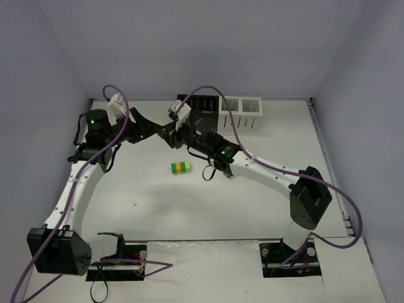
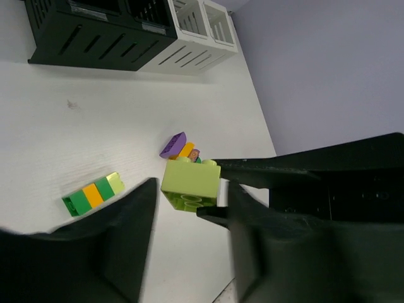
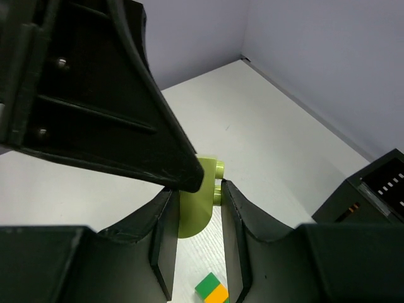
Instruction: Sort the legos into containers by color
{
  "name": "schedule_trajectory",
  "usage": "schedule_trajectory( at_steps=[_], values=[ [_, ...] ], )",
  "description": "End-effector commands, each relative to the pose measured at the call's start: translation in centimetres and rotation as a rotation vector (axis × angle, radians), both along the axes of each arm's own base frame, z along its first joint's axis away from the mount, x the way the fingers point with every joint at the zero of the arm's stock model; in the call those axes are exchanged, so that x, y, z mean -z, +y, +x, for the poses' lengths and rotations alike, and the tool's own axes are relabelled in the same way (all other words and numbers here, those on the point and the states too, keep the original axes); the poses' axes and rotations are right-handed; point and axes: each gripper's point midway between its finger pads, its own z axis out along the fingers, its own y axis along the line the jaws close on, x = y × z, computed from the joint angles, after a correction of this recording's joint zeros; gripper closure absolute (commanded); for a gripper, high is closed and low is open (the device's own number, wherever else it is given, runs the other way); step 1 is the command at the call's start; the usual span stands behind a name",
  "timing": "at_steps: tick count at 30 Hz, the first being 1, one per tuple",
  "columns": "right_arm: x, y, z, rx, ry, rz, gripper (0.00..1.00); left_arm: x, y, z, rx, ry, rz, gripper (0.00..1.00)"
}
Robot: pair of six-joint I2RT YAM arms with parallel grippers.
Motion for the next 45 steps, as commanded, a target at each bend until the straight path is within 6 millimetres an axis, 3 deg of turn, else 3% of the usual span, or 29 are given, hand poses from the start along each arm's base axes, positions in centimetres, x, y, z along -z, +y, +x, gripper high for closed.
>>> schedule_trajectory(
  at_steps=[1, 5, 8, 13, 14, 17, 18, 20, 21, 23, 24, 29, 31, 36, 41, 44, 45],
  values=[
    [-4.1, -1.7, 0.9, 0.076, -0.079, 0.064, 1.00, -3.1, 0.2, -0.2, 0.000, -0.118, 0.003, 0.46],
    [-2.3, -4.3, 2.6, 0.164, -0.064, -0.002, 1.00, -3.1, 0.6, -0.2, -0.027, -0.118, 0.023, 0.33],
    [-0.9, -6.8, 4.1, 0.261, -0.043, -0.051, 1.00, -2.7, 1.6, 0.1, -0.086, -0.110, 0.063, 0.30],
    [1.0, -16.4, 10.3, 0.560, 0.000, -0.126, 1.00, -2.3, 3.7, 0.4, -0.205, -0.104, 0.152, 0.30],
    [1.0, -19.2, 11.9, 0.623, 0.005, -0.132, 1.00, -2.1, 3.9, 0.4, -0.212, -0.102, 0.158, 0.30],
    [1.1, -23.2, 14.5, 0.717, 0.019, -0.153, 1.00, -1.9, 4.2, 0.5, -0.229, -0.096, 0.169, 0.30],
    [1.2, -25.6, 16.1, 0.768, 0.034, -0.162, 1.00, -1.7, 4.2, 0.6, -0.233, -0.090, 0.172, 0.30],
    [1.3, -27.5, 17.5, 0.807, 0.047, -0.161, 1.00, -1.6, 4.2, 0.6, -0.232, -0.084, 0.173, 0.30],
    [2.2, -29.2, 18.7, 0.841, 0.070, -0.176, 1.00, -1.5, 4.2, 0.7, -0.232, -0.079, 0.174, 0.30],
    [1.9, -30.3, 20.0, 0.867, 0.078, -0.178, 1.00, -1.3, 4.2, 0.8, -0.232, -0.073, 0.176, 0.30],
    [3.0, -31.4, 21.0, 0.888, 0.098, -0.193, 1.00, -1.2, 4.2, 0.8, -0.232, -0.070, 0.176, 0.30],
    [5.1, -33.2, 24.5, 0.900, 0.148, -0.188, 1.00, -1.0, 4.4, 0.9, -0.238, -0.063, 0.183, 0.30],
    [6.1, -33.9, 25.3, 0.911, 0.173, -0.198, 1.00, -1.0, 4.3, 0.9, -0.236, -0.061, 0.183, 0.30],
    [8.3, -33.5, 26.4, 0.874, 0.212, -0.200, 0.98, -0.9, 4.3, 0.9, -0.233, -0.061, 0.183, 0.30],
    [9.1, -33.3, 26.2, 0.858, 0.232, -0.206, 0.87, -0.9, 4.2, 0.9, -0.229, -0.059, 0.180, 0.30],
    [8.6, -33.1, 25.7, 0.847, 0.230, -0.200, 0.73, -0.9, 4.1, 0.9, -0.222, -0.058, 0.177, 0.30],
    [8.3, -33.0, 25.6, 0.840, 0.229, -0.196, 0.65, -0.8, 4.1, 1.0, -0.220, -0.056, 0.176, 0.30]
  ],
)
